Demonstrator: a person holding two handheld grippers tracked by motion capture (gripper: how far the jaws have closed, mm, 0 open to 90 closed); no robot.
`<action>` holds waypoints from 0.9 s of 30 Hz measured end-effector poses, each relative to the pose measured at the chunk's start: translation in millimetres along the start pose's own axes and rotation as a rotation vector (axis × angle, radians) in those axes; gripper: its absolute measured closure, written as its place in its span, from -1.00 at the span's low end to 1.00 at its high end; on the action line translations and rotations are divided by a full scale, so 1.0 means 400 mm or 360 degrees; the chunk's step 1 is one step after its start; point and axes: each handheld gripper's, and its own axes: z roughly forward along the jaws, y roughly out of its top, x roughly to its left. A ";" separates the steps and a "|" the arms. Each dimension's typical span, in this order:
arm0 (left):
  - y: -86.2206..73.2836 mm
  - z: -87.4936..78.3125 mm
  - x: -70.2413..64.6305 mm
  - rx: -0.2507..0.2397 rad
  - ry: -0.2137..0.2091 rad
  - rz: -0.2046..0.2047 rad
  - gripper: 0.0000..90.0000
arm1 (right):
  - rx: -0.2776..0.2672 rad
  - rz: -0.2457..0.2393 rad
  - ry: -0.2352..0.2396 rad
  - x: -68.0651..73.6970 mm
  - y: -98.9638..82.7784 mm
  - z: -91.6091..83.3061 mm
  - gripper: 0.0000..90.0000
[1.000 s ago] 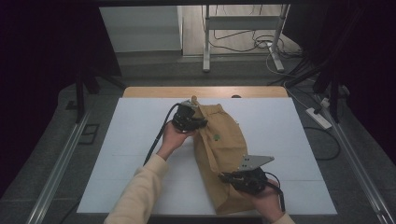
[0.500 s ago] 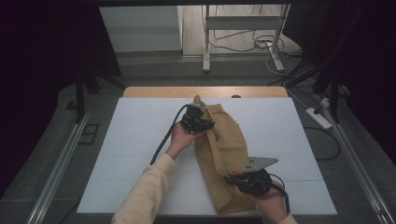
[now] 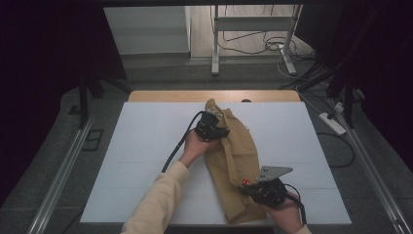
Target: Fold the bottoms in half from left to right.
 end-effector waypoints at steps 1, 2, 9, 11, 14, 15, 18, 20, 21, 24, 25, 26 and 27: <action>0.001 0.005 -0.001 0.0002 0.0000 -0.0001 0.83 | 0.0002 0.0004 -0.0002 -0.001 -0.002 0.000 0.90; 0.001 0.009 -0.002 0.0009 0.0002 0.0002 0.83 | 0.0004 0.0008 -0.0005 -0.003 -0.003 0.000 0.90; 0.003 0.031 -0.007 0.0022 0.0000 0.0003 0.83 | 0.0018 0.0034 -0.0016 -0.010 -0.013 -0.004 0.90; 0.005 0.037 -0.009 0.0023 -0.0003 0.0007 0.83 | 0.0025 0.0041 -0.0015 -0.010 -0.017 -0.003 0.90; 0.007 0.046 -0.012 0.0030 -0.0008 0.0009 0.83 | 0.0030 0.0041 -0.0016 -0.010 -0.020 -0.001 0.90; 0.007 0.048 -0.012 0.0033 -0.0009 0.0009 0.83 | 0.0033 0.0043 -0.0018 -0.010 -0.020 -0.002 0.90; 0.006 0.056 -0.012 0.0036 -0.0016 0.0005 0.81 | 0.0035 0.0048 -0.0024 -0.012 -0.022 -0.003 0.90; 0.006 0.060 -0.012 0.0032 -0.0017 -0.0002 0.81 | 0.0036 0.0055 -0.0025 -0.014 -0.024 -0.003 0.90; 0.006 0.063 -0.012 0.0033 -0.0019 -0.0005 0.81 | 0.0033 0.0057 -0.0026 -0.015 -0.025 -0.003 0.90; 0.007 0.070 -0.012 0.0034 -0.0017 -0.0011 0.80 | 0.0035 0.0067 -0.0037 -0.017 -0.027 -0.006 0.90; 0.008 0.072 -0.012 0.0036 -0.0017 -0.0011 0.80 | 0.0032 0.0071 -0.0042 -0.018 -0.028 -0.006 0.90; 0.009 0.074 -0.013 0.0038 -0.0018 -0.0011 0.80 | 0.0034 0.0071 -0.0044 -0.019 -0.028 -0.007 0.90; 0.010 0.075 -0.013 0.0036 -0.0019 -0.0010 0.80 | 0.0034 0.0079 -0.0047 -0.019 -0.029 -0.008 0.90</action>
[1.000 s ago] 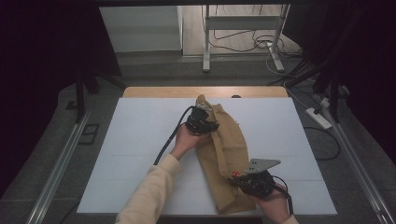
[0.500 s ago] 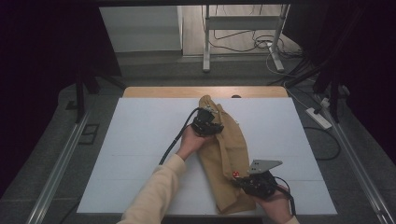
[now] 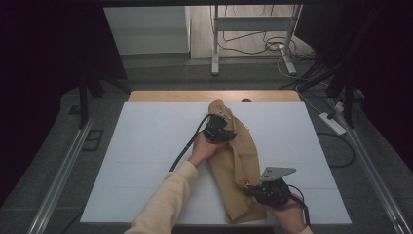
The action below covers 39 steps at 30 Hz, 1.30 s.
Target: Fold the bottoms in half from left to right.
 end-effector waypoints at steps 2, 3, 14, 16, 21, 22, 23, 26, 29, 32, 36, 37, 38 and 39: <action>0.003 0.001 -0.002 -0.0001 -0.0001 -0.0001 0.80 | 0.0002 0.0011 -0.0009 -0.003 -0.002 -0.003 0.90; 0.004 0.002 -0.003 -0.0005 -0.0005 -0.0001 0.80 | 0.0001 0.0015 -0.0013 -0.005 -0.004 -0.004 0.90; 0.010 0.003 -0.015 -0.0039 -0.0044 0.0002 0.43 | 0.0011 0.0059 -0.0035 -0.014 -0.014 -0.011 0.84; 0.011 -0.005 -0.020 -0.0056 -0.0031 0.0016 0.16 | 0.0015 0.0055 -0.0062 -0.014 -0.015 -0.010 0.53; -0.003 -0.038 -0.023 -0.0086 -0.0023 0.0017 -0.22 | -0.0031 0.0093 -0.0199 -0.022 -0.016 -0.018 -0.07; -0.008 -0.045 -0.021 -0.0089 -0.0027 0.0018 -0.24 | -0.0037 0.0105 -0.0214 -0.025 -0.015 -0.020 -0.13; -0.013 -0.051 -0.020 -0.0087 -0.0030 0.0017 -0.25 | -0.0046 0.0114 -0.0232 -0.027 -0.015 -0.020 -0.16; -0.032 -0.072 -0.015 -0.0075 -0.0024 0.0032 -0.27 | -0.0045 0.0120 -0.0241 -0.035 -0.012 -0.019 -0.18; -0.054 -0.089 -0.012 -0.0060 -0.0014 0.0044 -0.29 | -0.0036 0.0127 -0.0250 -0.043 -0.009 -0.017 -0.19; -0.074 -0.108 -0.010 -0.0066 -0.0004 0.0061 -0.31 | -0.0050 0.0133 -0.0260 -0.056 -0.001 -0.019 -0.19; -0.094 -0.126 -0.012 -0.0065 0.0024 0.0094 -0.30 | -0.0061 0.0143 -0.0276 -0.072 0.006 -0.022 -0.19; -0.098 -0.130 -0.014 -0.0066 0.0028 0.0106 -0.31 | -0.0067 0.0140 -0.0283 -0.076 0.007 -0.022 -0.19; -0.102 -0.134 -0.015 -0.0069 0.0020 0.0109 -0.31 | -0.0072 0.0134 -0.0289 -0.080 0.007 -0.021 -0.19; -0.107 -0.138 -0.016 -0.0068 0.0021 0.0118 -0.30 | -0.0073 0.0135 -0.0286 -0.085 0.008 -0.021 -0.19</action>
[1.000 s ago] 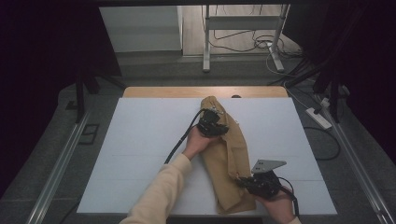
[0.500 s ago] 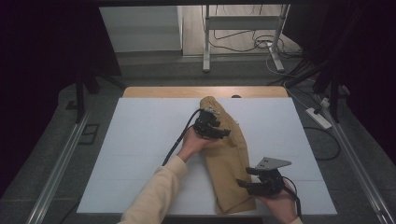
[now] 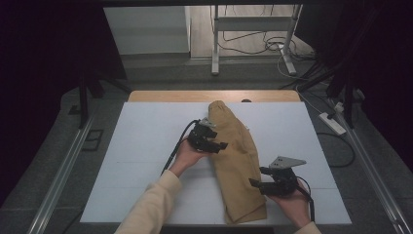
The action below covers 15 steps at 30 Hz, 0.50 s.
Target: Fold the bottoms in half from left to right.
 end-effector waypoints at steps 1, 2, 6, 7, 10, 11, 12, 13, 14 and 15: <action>-0.004 -0.004 -0.002 0.0000 0.0009 0.0006 -0.30 | -0.0002 -0.0001 -0.0003 -0.004 0.001 0.002 -0.18; -0.008 -0.008 -0.002 0.0002 0.0007 0.0010 -0.30 | 0.0000 0.0002 -0.0009 -0.008 0.002 0.003 -0.18; -0.028 -0.021 -0.004 0.0015 0.0002 0.0018 -0.30 | 0.0016 0.0011 -0.0013 -0.019 0.009 0.011 -0.17; -0.033 -0.024 -0.003 0.0017 0.0004 0.0019 -0.30 | 0.0021 0.0012 -0.0009 -0.021 0.011 0.013 -0.17; -0.051 -0.036 -0.004 0.0013 0.0014 0.0009 -0.30 | 0.0033 0.0003 -0.0011 -0.029 0.019 0.021 -0.17; -0.057 -0.040 -0.003 0.0010 0.0013 0.0007 -0.30 | 0.0038 0.0005 -0.0012 -0.031 0.022 0.024 -0.16; -0.063 -0.044 -0.003 0.0015 0.0014 0.0003 -0.30 | 0.0040 0.0002 -0.0015 -0.034 0.026 0.028 -0.16; -0.068 -0.049 -0.002 0.0015 0.0020 0.0004 -0.30 | 0.0047 -0.0007 -0.0016 -0.037 0.029 0.032 -0.16; -0.074 -0.053 -0.002 0.0013 0.0024 0.0000 -0.30 | 0.0048 -0.0013 -0.0021 -0.040 0.033 0.037 -0.15; -0.079 -0.058 -0.001 0.0010 0.0025 -0.0003 -0.30 | 0.0052 -0.0015 -0.0028 -0.043 0.036 0.042 -0.15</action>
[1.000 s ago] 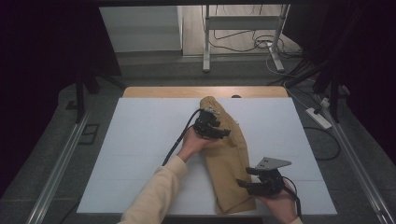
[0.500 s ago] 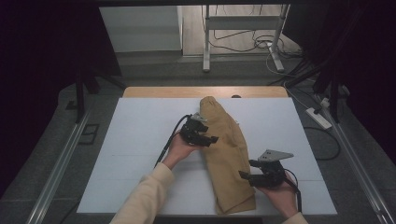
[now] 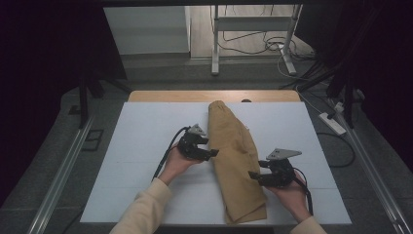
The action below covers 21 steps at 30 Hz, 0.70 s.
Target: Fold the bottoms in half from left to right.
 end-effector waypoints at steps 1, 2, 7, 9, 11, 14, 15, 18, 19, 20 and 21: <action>-0.005 -0.004 0.001 -0.0002 0.0001 0.0000 -0.30 | 0.0004 -0.0002 0.0000 -0.004 0.004 0.004 -0.15; -0.011 -0.008 0.001 -0.0007 0.0005 -0.0005 -0.30 | 0.0006 -0.0004 -0.0002 -0.007 0.009 0.008 -0.15; -0.035 -0.025 0.003 -0.0008 0.0016 -0.0016 -0.30 | 0.0012 -0.0020 -0.0011 -0.021 0.035 0.029 -0.14; -0.044 -0.033 0.003 -0.0010 0.0021 -0.0019 -0.30 | 0.0012 -0.0026 -0.0018 -0.028 0.045 0.040 -0.14; -0.053 -0.039 0.003 -0.0014 0.0019 -0.0029 -0.30 | 0.0007 -0.0025 -0.0027 -0.038 0.056 0.050 -0.12; -0.064 -0.045 0.002 -0.0004 0.0025 -0.0035 -0.31 | 0.0002 -0.0008 -0.0019 -0.051 0.071 0.065 -0.07; -0.068 -0.046 0.002 -0.0001 0.0026 -0.0035 -0.31 | 0.0003 -0.0009 -0.0023 -0.054 0.077 0.070 -0.05; -0.079 -0.049 0.002 0.0006 0.0027 -0.0043 -0.31 | -0.0015 0.0004 -0.0012 -0.064 0.097 0.089 0.02; -0.082 -0.050 0.002 0.0008 0.0028 -0.0043 -0.31 | -0.0008 0.0011 -0.0006 -0.067 0.105 0.097 0.05; -0.085 -0.050 0.003 0.0009 0.0028 -0.0049 -0.31 | -0.0008 0.0010 -0.0006 -0.070 0.111 0.105 0.09; -0.087 -0.051 0.004 0.0008 0.0028 -0.0050 -0.31 | -0.0009 0.0005 -0.0007 -0.072 0.117 0.113 0.12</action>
